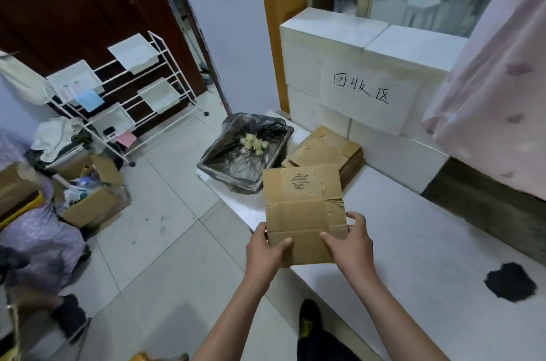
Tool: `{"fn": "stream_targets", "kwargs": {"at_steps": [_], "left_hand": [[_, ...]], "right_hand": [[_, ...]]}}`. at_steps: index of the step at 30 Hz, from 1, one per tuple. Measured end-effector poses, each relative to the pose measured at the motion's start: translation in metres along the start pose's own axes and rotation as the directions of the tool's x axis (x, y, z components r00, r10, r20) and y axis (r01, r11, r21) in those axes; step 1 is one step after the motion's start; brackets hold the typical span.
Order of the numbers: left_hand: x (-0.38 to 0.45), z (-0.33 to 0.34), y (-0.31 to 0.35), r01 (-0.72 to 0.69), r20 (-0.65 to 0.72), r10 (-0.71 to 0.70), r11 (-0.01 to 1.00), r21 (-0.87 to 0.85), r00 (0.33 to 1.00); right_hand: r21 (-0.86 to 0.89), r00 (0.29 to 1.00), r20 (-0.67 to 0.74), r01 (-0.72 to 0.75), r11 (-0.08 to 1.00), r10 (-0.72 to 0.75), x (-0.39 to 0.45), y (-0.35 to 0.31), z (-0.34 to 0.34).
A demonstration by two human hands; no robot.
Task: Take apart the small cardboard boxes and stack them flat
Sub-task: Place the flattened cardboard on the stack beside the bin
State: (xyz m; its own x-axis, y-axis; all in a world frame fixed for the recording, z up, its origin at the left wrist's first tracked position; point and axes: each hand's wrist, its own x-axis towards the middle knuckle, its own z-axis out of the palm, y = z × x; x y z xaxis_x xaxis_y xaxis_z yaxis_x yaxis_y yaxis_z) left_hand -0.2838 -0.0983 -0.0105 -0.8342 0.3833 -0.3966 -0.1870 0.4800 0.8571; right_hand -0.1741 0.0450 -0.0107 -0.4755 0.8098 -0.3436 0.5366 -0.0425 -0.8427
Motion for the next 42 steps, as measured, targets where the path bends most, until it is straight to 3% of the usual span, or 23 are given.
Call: {"fn": "stream_targets", "kwargs": {"at_steps": [12,21,29,35,42], "left_hand": [[0.136,0.000,0.046,-0.077,-0.035,0.088,0.972,0.224,0.996],[0.232,0.004,0.073,-0.190,0.203,0.134,0.939,0.288,0.970],[0.323,-0.002,0.110,-0.406,0.458,0.199,0.815,0.413,0.866],[0.355,0.013,0.122,-0.503,0.595,0.164,0.729,0.465,0.787],[0.378,0.053,0.120,-0.498,0.622,0.069,0.671,0.549,0.780]], "right_hand": [[-0.071,0.982,-0.181,-0.061,0.996,0.047,0.091,-0.047,0.059],[-0.052,0.911,-0.386,-0.181,0.982,0.147,0.143,-0.078,0.091],[0.077,0.762,-0.560,-0.344,0.936,0.326,0.175,-0.118,0.138],[0.204,0.646,-0.608,-0.435,0.877,0.462,0.192,-0.127,0.150],[0.165,0.645,-0.578,-0.507,0.846,0.500,0.233,-0.107,0.140]]}}
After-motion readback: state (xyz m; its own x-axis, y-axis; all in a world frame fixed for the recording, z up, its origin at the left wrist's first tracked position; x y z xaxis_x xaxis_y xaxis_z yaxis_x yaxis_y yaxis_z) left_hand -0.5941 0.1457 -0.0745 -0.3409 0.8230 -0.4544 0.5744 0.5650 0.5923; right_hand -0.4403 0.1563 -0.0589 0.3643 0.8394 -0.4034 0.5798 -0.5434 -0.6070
